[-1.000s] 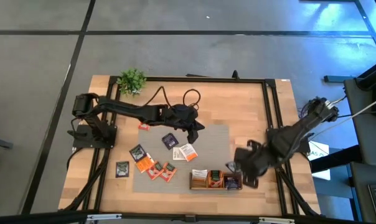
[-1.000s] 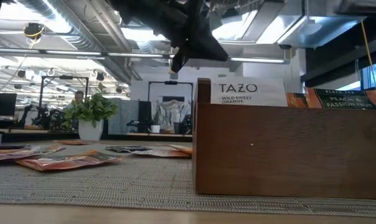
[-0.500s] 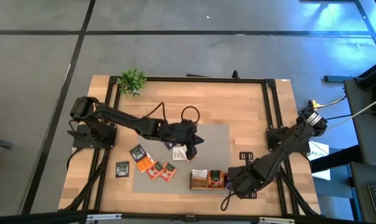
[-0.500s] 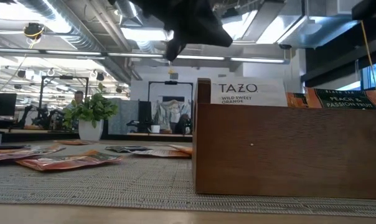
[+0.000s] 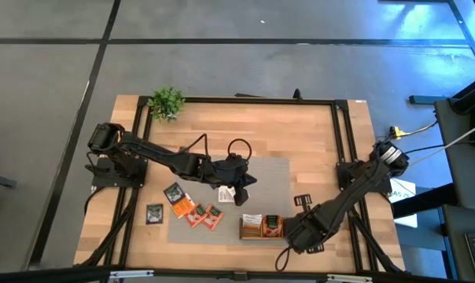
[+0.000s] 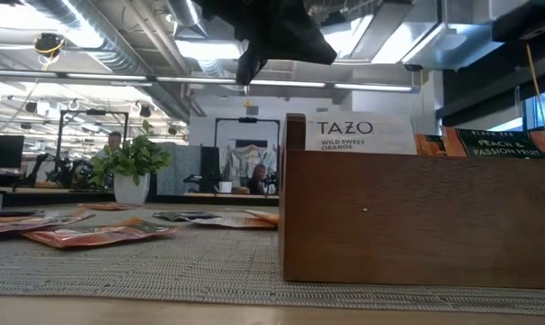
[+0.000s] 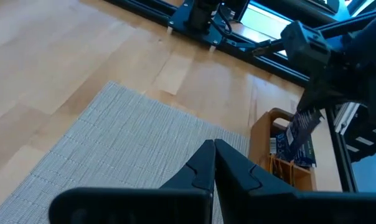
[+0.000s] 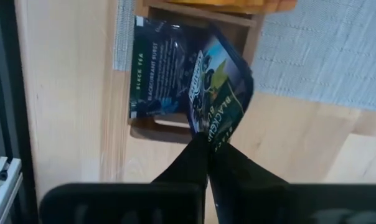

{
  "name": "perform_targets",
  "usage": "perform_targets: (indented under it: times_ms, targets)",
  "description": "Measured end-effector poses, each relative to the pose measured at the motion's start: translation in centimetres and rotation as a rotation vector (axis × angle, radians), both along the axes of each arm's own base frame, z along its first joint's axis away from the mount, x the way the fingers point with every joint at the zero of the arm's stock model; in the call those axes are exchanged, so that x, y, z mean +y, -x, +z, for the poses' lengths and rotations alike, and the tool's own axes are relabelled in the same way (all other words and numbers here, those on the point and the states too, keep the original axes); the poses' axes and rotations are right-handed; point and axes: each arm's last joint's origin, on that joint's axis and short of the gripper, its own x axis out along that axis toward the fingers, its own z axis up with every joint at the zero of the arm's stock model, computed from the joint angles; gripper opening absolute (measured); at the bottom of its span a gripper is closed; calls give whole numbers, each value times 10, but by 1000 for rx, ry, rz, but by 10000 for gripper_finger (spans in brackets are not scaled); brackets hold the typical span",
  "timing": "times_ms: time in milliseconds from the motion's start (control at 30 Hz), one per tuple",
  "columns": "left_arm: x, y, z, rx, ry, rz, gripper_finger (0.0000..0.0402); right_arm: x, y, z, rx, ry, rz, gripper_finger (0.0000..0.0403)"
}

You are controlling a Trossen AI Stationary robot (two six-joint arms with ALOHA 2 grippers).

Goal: Pick & Place Tea
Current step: Put the black tea bag into the right compartment of the wooden organizer

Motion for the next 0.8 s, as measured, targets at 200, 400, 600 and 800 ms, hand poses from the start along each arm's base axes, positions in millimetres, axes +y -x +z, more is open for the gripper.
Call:
perform_targets:
  times_ms: [200, 400, 600, 800]
  targets:
    - [0, 0, -1, 7, -1, 0, 4, 1, -2, -6, 13, 13, 21, 18]
    - [0, 0, -1, 8, -2, 0, 4, -2, -3, -6, 22, 21, 9, 20]
    - [0, 0, -1, 8, -2, 0, 4, -6, -6, -6, 28, 16, -5, 41]
    - [0, 1, 0, 8, -2, 0, 4, -8, -6, -5, 55, 15, -41, 95]
